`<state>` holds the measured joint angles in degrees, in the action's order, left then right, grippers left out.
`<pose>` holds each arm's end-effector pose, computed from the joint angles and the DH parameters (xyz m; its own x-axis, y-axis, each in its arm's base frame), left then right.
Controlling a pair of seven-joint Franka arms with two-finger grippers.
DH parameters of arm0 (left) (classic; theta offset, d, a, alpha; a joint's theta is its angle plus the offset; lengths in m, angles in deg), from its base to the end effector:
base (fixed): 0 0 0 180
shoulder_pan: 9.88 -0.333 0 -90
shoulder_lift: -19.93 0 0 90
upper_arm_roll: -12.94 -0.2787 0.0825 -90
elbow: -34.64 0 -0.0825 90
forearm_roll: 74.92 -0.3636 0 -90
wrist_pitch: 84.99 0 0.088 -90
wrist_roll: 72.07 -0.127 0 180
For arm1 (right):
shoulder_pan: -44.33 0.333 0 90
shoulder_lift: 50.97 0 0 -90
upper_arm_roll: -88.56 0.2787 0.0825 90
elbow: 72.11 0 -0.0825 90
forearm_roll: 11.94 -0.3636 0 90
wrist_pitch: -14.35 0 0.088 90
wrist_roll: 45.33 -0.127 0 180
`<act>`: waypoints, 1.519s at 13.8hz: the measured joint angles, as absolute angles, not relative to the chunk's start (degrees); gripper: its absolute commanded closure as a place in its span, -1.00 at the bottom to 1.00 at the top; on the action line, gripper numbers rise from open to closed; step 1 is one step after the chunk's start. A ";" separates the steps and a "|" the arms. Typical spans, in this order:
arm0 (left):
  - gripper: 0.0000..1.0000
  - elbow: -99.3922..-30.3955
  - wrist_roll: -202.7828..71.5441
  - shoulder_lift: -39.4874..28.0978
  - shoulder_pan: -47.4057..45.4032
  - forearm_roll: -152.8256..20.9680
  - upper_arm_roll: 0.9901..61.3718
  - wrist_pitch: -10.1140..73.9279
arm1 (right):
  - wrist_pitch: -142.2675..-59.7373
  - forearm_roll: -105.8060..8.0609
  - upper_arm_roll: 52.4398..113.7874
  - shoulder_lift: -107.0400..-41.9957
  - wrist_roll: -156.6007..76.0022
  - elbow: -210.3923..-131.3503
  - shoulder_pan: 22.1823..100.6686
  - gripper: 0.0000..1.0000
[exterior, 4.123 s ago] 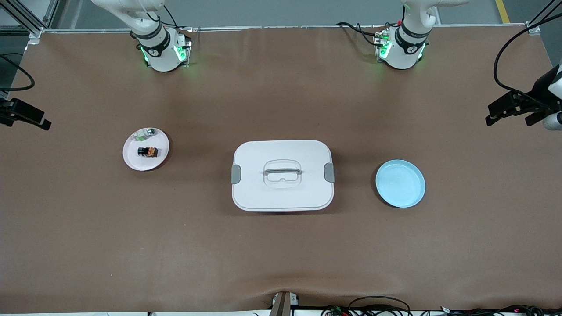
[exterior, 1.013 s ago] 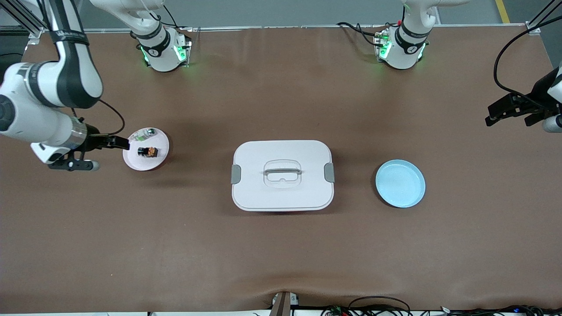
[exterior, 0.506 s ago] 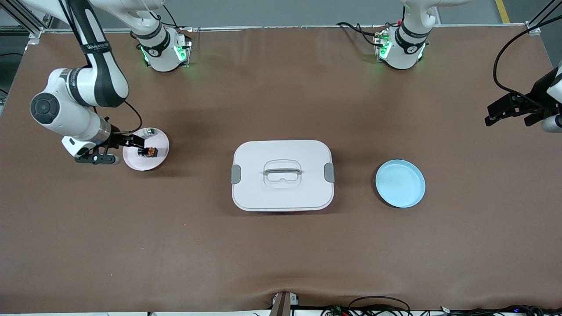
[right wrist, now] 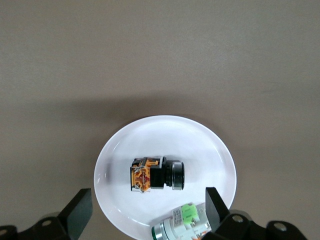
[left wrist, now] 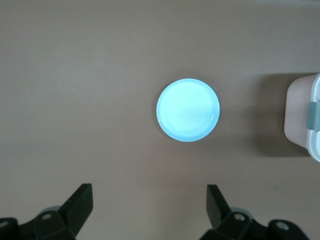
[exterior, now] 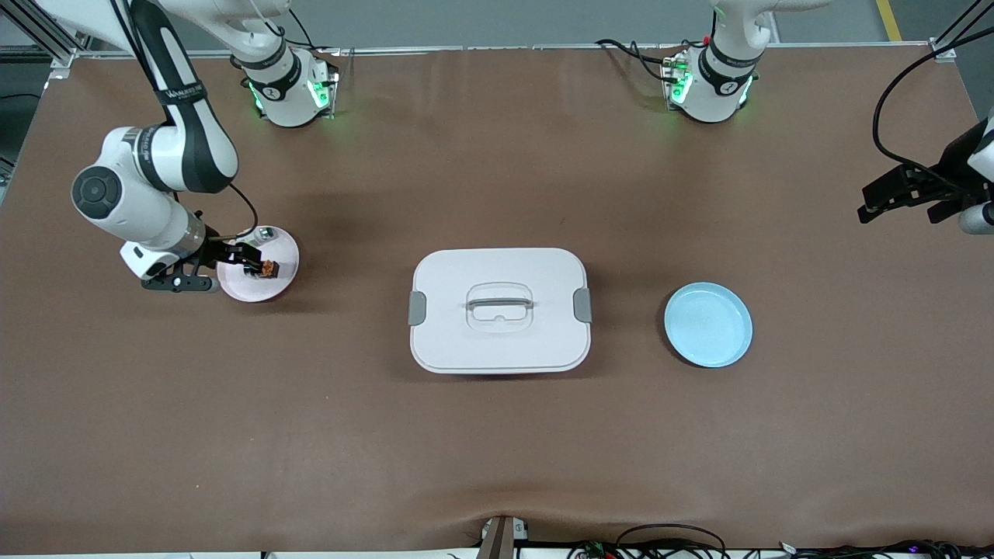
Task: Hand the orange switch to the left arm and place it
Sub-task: 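Move the right gripper over the white plate toward the orange switch, then lower the right gripper and close it on the orange switch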
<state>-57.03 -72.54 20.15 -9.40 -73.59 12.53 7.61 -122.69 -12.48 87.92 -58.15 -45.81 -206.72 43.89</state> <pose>0.5375 -0.0035 0.5601 0.9998 -0.0084 0.0202 -0.0088 -0.9997 0.0231 0.4835 -0.0090 0.2307 0.9960 -0.0341 -0.0828 -0.0345 -0.9994 -0.0037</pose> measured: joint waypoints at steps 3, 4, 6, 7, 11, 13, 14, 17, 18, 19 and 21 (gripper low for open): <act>-1.00 -57.03 -72.54 20.15 -9.41 -73.59 12.53 7.61 | -124.47 -12.45 87.92 -60.44 -45.81 -207.04 43.89 -1.00; -1.00 -57.03 -72.54 20.15 -9.41 -73.59 12.53 7.61 | -125.33 -12.44 87.92 -61.14 -45.81 -207.19 43.92 -1.00; -1.00 -57.03 -72.54 20.15 -9.41 -73.59 12.53 7.61 | -128.11 -12.43 87.93 -62.24 -45.81 -208.15 44.06 -1.00; -1.00 -57.03 -72.54 20.15 -9.41 -73.59 12.53 7.61 | -129.38 -12.41 87.95 -62.76 -45.81 -208.72 44.10 -1.00; -1.00 -57.03 -72.54 20.15 -9.43 -73.59 12.52 7.61 | -132.51 -12.28 87.95 -64.73 -45.81 -209.79 44.13 -1.00; -1.00 -57.03 -72.54 20.14 -9.43 -73.59 12.52 7.61 | -133.36 -12.20 87.95 -65.57 -45.81 -210.00 44.13 -1.00; -1.00 -57.03 -72.54 20.14 -9.43 -73.59 12.52 7.61 | -133.53 -12.16 87.95 -65.85 -45.81 -210.01 44.13 -1.00; -1.00 -57.03 -72.54 20.14 -9.43 -73.59 12.52 7.61 | -133.72 -12.13 87.94 -66.45 -45.81 -210.02 44.13 -1.00; -1.00 -57.03 -72.54 20.14 -9.43 -73.59 12.52 7.61 | -133.73 -12.12 87.94 -66.63 -45.81 -210.03 44.13 -1.00; -1.00 -57.03 -72.54 20.14 -9.43 -73.59 12.52 7.61 | -133.73 -12.08 87.94 -66.82 -45.81 -210.05 44.13 -1.00; -1.00 -57.03 -72.54 20.14 -9.43 -73.59 12.52 7.61 | -133.74 -11.98 87.93 -67.34 -45.81 -210.06 44.13 -1.00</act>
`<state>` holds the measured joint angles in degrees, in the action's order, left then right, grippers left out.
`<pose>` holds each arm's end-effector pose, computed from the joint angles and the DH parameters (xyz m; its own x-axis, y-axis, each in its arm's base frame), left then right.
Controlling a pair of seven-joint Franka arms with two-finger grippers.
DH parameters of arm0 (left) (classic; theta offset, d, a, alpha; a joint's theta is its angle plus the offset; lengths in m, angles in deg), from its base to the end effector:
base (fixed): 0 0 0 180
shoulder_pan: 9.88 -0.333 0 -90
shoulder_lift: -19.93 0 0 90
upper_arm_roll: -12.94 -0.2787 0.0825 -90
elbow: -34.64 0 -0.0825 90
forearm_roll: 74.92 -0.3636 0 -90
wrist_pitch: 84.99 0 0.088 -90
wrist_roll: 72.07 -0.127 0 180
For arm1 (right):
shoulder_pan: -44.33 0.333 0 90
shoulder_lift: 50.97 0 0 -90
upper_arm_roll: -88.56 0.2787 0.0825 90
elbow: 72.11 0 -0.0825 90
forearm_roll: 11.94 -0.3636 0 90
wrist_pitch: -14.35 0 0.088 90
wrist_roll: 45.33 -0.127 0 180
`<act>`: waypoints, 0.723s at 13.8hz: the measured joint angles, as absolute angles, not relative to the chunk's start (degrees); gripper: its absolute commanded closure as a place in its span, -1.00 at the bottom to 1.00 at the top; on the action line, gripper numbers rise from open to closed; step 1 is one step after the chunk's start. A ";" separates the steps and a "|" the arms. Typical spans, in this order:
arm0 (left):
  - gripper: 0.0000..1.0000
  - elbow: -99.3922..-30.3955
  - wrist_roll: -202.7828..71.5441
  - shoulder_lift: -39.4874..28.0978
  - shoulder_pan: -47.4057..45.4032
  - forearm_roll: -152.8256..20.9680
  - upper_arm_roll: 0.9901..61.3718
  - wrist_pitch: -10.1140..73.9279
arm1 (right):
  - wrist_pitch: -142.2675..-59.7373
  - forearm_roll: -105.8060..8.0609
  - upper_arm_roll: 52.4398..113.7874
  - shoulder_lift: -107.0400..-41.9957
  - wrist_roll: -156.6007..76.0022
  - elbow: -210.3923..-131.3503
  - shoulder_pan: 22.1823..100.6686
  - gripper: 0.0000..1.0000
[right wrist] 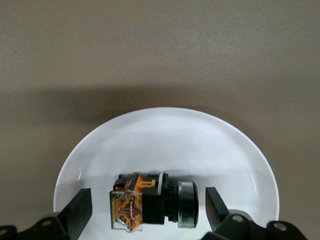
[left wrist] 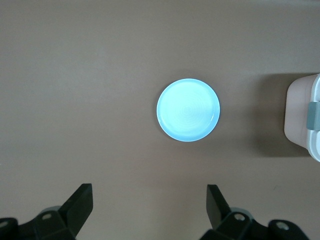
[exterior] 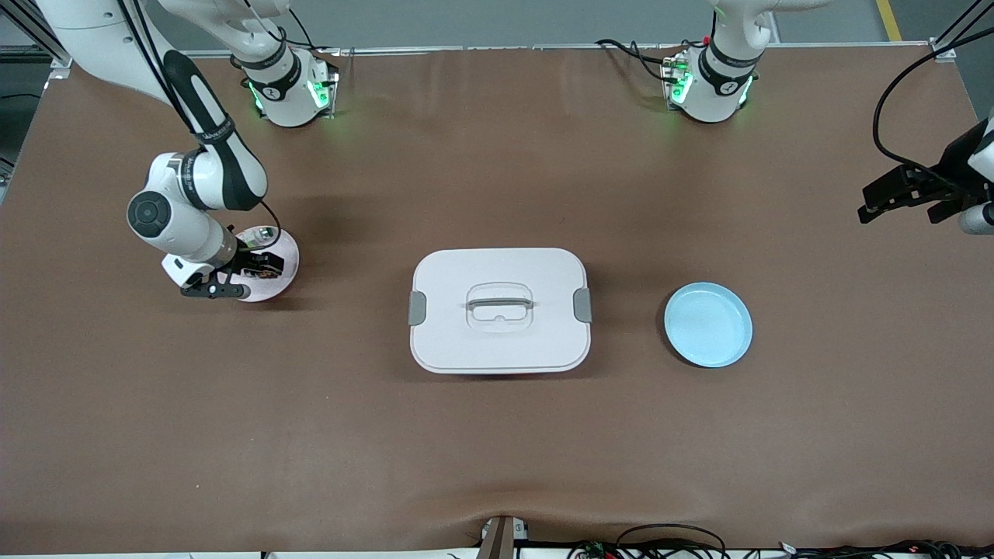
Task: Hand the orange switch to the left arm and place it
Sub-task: 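Lower the right gripper and close it on the orange switch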
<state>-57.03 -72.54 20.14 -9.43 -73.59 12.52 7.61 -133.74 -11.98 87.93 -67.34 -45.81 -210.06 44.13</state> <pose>0.5376 -0.0031 0.5600 0.9998 -0.0077 0.0201 -0.0081 -0.9997 0.0231 0.4633 -0.0071 0.1494 0.9938 -0.0233 -0.1085 -0.0230 -0.9997 0.0037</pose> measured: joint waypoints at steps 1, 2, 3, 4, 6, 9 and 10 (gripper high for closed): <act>-1.00 -57.03 -72.54 20.14 -9.44 -73.59 12.52 7.61 | -133.77 -11.96 87.91 -67.60 -45.81 -210.06 44.13 -1.00; -1.00 -57.03 -72.54 20.14 -9.43 -73.59 12.52 7.61 | -133.83 -11.96 87.89 -67.84 -45.81 -210.06 44.13 -1.00; -1.00 -57.03 -72.54 20.13 -9.43 -73.59 12.52 7.61 | -133.86 -11.95 87.87 -67.98 -45.81 -210.06 44.13 -1.00; -1.00 -57.03 -72.54 20.13 -9.43 -73.59 12.52 7.61 | -133.86 -11.95 87.85 -68.03 -45.81 -210.06 44.13 -1.00; -1.00 -57.03 -72.54 20.13 -9.43 -73.59 12.52 7.61 | -133.86 -11.95 87.79 -68.03 -45.81 -210.06 44.10 -1.00; -1.00 -57.03 -72.54 20.13 -9.43 -73.59 12.52 7.61 | -133.86 -11.95 87.65 -68.03 -45.81 -210.06 44.08 -1.00; -1.00 -57.03 -72.54 20.13 -9.43 -73.59 12.52 7.61 | -133.86 -11.94 87.61 -68.03 -45.81 -210.06 44.08 -1.00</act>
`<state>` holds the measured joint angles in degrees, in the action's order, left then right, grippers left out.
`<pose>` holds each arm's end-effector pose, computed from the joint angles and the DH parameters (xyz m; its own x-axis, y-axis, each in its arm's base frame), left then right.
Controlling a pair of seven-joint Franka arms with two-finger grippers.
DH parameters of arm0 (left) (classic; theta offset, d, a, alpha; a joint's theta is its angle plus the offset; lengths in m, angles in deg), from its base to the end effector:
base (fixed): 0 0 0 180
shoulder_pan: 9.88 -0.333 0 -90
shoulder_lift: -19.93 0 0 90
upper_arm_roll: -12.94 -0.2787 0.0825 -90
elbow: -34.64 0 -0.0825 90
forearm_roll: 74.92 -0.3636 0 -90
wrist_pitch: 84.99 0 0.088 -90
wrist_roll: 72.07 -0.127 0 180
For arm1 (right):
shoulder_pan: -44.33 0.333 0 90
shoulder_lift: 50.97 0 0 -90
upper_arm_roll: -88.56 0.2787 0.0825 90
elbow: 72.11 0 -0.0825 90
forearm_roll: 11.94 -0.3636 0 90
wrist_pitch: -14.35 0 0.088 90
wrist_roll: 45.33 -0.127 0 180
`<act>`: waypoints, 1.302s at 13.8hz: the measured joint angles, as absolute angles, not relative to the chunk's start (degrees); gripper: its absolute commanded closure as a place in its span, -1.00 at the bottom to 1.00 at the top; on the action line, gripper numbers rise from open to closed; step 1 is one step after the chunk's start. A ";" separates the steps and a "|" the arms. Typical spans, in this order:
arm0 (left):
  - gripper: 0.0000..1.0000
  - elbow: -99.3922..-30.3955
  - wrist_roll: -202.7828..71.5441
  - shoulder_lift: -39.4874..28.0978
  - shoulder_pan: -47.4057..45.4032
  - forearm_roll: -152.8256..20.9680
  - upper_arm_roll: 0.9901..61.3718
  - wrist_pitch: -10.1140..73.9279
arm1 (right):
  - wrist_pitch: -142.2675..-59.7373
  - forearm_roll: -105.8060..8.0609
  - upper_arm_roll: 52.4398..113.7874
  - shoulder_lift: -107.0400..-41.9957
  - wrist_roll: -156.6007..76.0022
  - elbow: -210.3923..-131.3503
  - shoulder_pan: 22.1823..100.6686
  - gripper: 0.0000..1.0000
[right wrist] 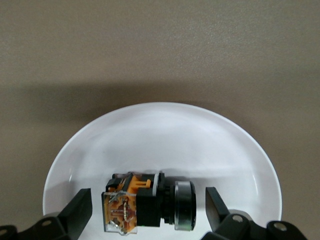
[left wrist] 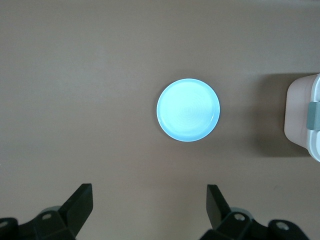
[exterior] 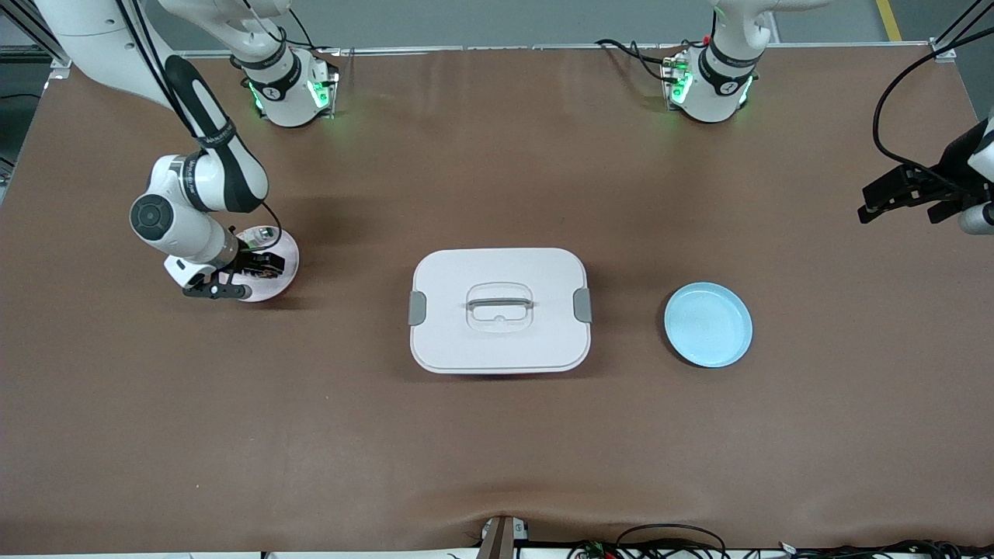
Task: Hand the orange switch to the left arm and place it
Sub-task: 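Lower the right gripper and close it on the orange switch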
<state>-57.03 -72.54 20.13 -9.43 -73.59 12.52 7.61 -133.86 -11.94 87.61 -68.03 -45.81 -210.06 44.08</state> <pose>0.5376 -0.0031 0.5599 0.9998 -0.0077 0.0199 -0.0081 -0.9997 0.0231 0.4613 -0.0102 0.1440 0.9926 -0.0290 -0.1183 -0.0285 -0.9996 0.0059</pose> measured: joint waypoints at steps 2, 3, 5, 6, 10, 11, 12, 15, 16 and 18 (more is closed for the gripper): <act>-1.00 -57.03 -72.54 20.13 -9.43 -73.59 12.52 7.61 | -133.86 -11.94 87.57 -68.04 -45.81 -210.06 44.08 -1.00; -1.00 -57.03 -72.54 20.13 -9.43 -73.59 12.52 7.61 | -133.85 -11.94 87.53 -68.06 -45.81 -210.08 44.08 -1.00; -1.00 -57.03 -72.54 20.13 -9.43 -73.59 12.52 7.61 | -133.85 -11.94 87.46 -68.08 -45.81 -210.21 44.08 -0.92; -1.00 -57.03 -72.54 20.13 -9.43 -73.59 12.52 7.61 | -133.85 -11.94 87.45 -68.08 -45.81 -210.32 44.08 0.17; -1.00 -57.03 -72.54 20.13 -9.43 -73.59 12.52 7.61 | -133.48 -11.94 87.43 -68.08 -47.16 -210.56 44.08 1.00; -1.00 -57.03 -72.54 20.13 -9.43 -73.59 12.52 7.61 | -133.48 -11.94 87.44 -68.06 -47.91 -210.56 44.08 1.00; -1.00 -57.03 -72.54 20.13 -9.43 -73.59 12.52 7.61 | -133.47 -11.94 87.44 -68.06 -48.31 -210.56 44.08 1.00; -1.00 -57.03 -72.54 20.12 -9.43 -73.59 12.52 7.61 | -131.72 -11.94 87.45 -67.99 -48.76 -210.15 44.08 1.00; -1.00 -57.03 -72.54 20.12 -9.43 -73.59 12.52 7.61 | -130.20 -11.94 87.45 -67.94 -48.85 -209.52 44.08 1.00; -1.00 -57.03 -72.54 20.12 -9.43 -73.59 12.52 7.61 | -126.76 -11.94 87.47 -67.49 -49.01 -207.35 44.09 1.00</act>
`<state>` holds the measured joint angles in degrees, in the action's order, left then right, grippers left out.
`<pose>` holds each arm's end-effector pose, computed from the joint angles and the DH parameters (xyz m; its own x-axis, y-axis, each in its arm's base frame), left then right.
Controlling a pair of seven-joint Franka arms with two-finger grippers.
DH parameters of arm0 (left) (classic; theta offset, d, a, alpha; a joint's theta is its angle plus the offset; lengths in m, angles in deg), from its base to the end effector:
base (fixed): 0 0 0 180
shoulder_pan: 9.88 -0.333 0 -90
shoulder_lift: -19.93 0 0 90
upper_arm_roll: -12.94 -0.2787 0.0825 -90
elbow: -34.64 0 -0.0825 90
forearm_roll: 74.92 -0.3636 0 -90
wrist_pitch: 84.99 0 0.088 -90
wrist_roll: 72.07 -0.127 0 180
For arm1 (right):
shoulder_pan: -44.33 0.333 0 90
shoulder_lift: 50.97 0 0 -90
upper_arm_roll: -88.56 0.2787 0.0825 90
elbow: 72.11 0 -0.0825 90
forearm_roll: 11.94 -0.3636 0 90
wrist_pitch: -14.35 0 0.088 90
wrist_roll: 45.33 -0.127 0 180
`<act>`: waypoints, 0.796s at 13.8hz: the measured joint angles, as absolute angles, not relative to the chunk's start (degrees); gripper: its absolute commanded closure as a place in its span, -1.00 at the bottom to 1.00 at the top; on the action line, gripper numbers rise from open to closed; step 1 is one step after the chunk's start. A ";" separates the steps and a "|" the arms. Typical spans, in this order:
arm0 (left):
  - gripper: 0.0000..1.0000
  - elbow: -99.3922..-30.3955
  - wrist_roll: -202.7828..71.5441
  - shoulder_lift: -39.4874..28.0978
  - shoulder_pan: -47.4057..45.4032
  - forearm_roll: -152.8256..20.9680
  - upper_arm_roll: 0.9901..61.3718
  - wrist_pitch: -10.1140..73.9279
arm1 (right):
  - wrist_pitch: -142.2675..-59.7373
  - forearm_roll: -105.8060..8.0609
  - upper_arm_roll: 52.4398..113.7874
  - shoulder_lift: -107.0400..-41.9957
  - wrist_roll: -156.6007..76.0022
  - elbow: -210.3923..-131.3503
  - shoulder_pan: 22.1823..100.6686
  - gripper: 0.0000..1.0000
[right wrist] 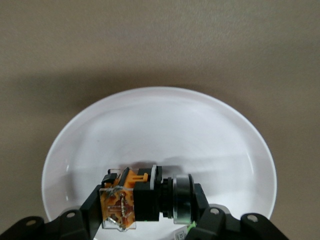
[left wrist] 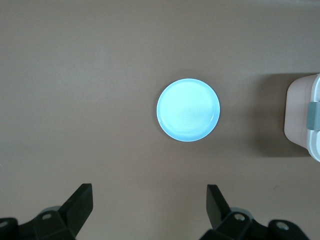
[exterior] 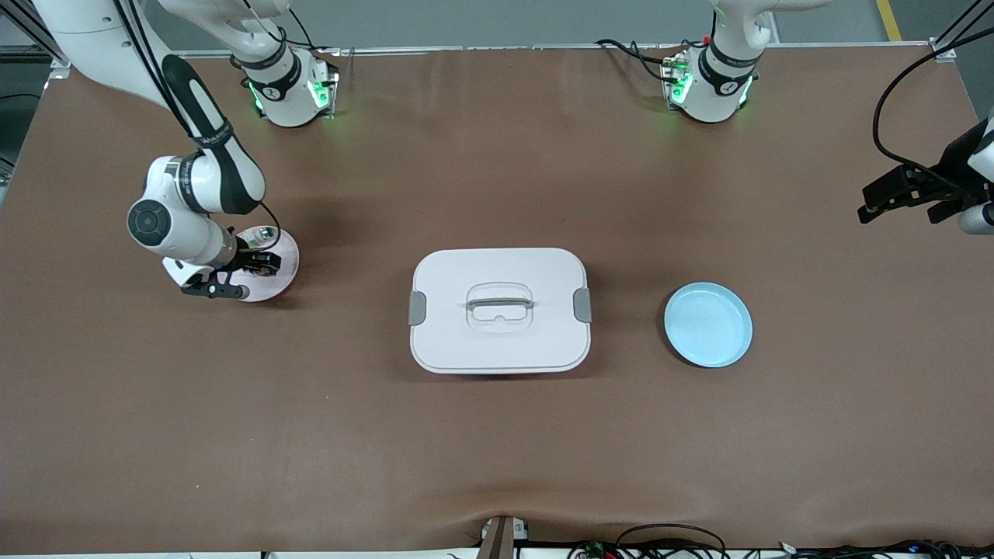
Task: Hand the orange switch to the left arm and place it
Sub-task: 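Lower the right gripper and close it on the orange switch, then lift the switch with the right gripper while the left gripper approaches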
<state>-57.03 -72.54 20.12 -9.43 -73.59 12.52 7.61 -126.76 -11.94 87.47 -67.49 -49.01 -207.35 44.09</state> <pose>0.5376 -0.0031 0.5598 0.9998 -0.0077 0.0197 -0.0081 -0.9997 0.0231 0.4659 -0.0114 0.1544 0.9790 -0.0872 -0.1840 -0.0854 -0.9962 0.0173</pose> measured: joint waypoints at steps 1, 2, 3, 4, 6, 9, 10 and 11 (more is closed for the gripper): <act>-1.00 -57.03 -72.54 20.12 -9.43 -73.59 12.52 7.61 | -125.11 -11.94 87.47 -66.97 -49.22 -206.12 44.10 1.00; -1.00 -57.01 -72.54 20.12 -9.43 -73.59 12.52 7.61 | -122.89 -11.95 87.47 -66.17 -49.80 -204.80 44.10 1.00; -1.00 -56.92 -72.54 20.12 -9.38 -73.59 12.53 7.61 | -119.54 -11.96 87.50 -65.29 -50.91 -203.14 44.10 1.00; -1.00 -56.63 -72.54 20.13 -9.24 -73.44 12.60 7.61 | -114.85 -12.11 87.57 -64.44 -52.06 -200.82 44.12 1.00; -1.00 -55.32 -72.54 20.16 -9.00 -71.53 13.39 7.56 | -104.35 -14.32 87.86 -63.24 -53.82 -194.52 44.21 1.00; -1.00 -53.54 -72.53 20.35 -8.86 -66.36 15.28 6.50 | -90.26 -17.79 88.06 -62.85 -58.15 -182.67 45.09 1.00; -1.00 -53.00 -72.46 20.46 -8.82 -63.89 15.54 6.07 | -87.27 -18.01 88.10 -62.85 -61.04 -179.45 46.02 1.00; -1.00 -52.54 -71.95 20.58 -8.80 -60.67 15.64 5.71 | -84.88 -18.70 88.17 -62.85 -64.49 -176.73 47.33 1.00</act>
